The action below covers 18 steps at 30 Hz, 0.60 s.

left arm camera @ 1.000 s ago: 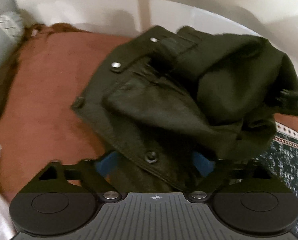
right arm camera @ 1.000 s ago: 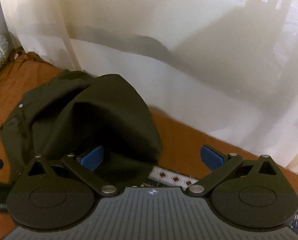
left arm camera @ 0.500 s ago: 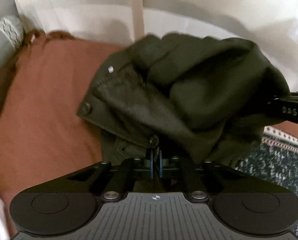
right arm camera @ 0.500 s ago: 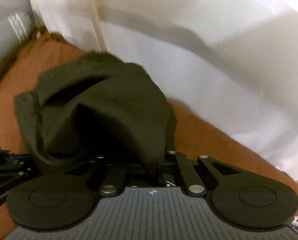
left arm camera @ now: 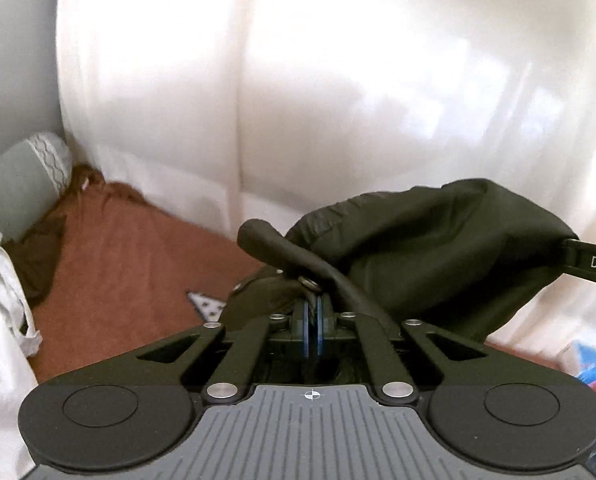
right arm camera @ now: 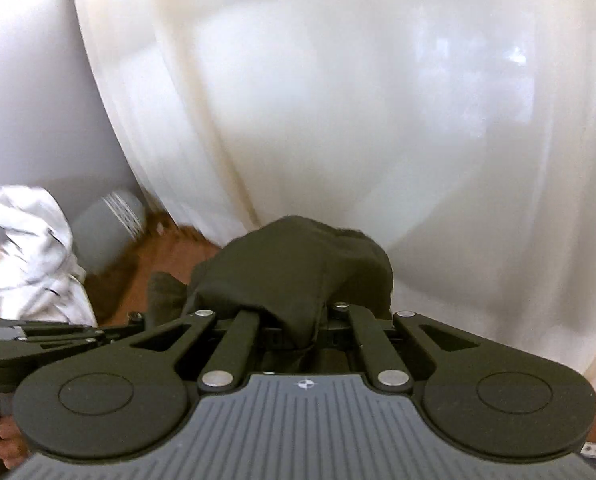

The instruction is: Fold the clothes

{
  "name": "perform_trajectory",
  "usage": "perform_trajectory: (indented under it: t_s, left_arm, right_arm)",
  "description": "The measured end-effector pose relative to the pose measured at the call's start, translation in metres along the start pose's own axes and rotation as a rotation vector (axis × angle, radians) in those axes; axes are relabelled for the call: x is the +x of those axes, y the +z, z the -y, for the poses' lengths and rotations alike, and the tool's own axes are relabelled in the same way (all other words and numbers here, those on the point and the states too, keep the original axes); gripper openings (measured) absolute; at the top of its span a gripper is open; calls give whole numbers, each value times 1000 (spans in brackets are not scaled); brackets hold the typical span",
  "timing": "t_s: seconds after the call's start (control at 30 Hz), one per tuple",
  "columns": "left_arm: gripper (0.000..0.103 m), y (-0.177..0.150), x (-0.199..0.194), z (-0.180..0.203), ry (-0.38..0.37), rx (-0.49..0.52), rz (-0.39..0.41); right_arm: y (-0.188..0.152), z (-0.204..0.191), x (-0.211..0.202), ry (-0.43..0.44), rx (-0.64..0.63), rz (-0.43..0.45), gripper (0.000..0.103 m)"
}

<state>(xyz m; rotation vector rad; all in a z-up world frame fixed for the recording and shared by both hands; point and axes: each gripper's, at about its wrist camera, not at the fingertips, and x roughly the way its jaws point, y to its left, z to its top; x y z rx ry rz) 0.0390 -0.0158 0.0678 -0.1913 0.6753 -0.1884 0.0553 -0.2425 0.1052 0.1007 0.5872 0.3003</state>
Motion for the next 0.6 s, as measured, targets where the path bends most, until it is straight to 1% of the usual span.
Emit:
perform_trajectory:
  t_s: [0.07, 0.17, 0.3, 0.4, 0.47, 0.53, 0.6]
  left_arm:
    - [0, 0, -28, 28, -38, -1, 43]
    - [0, -5, -65, 71, -93, 15, 99]
    - [0, -27, -103, 120, -226, 18, 119]
    - [0, -58, -112, 149, -340, 24, 50]
    - [0, -88, -106, 169, -395, 38, -45]
    - [0, -125, -93, 189, -417, 73, -152]
    - [0, -168, -84, 214, -413, 104, -272]
  right_arm:
    - [7, 10, -35, 19, -5, 38, 4]
    - [8, 30, -93, 39, -13, 94, 4]
    - [6, 57, -172, 60, -27, 165, 4]
    - [-24, 81, -228, 29, -48, 185, 4]
    - [-57, 102, -258, -16, -31, 165, 4]
    - [-99, 128, -282, -72, 19, 117, 5]
    - [-149, 156, -295, -148, 83, 40, 5]
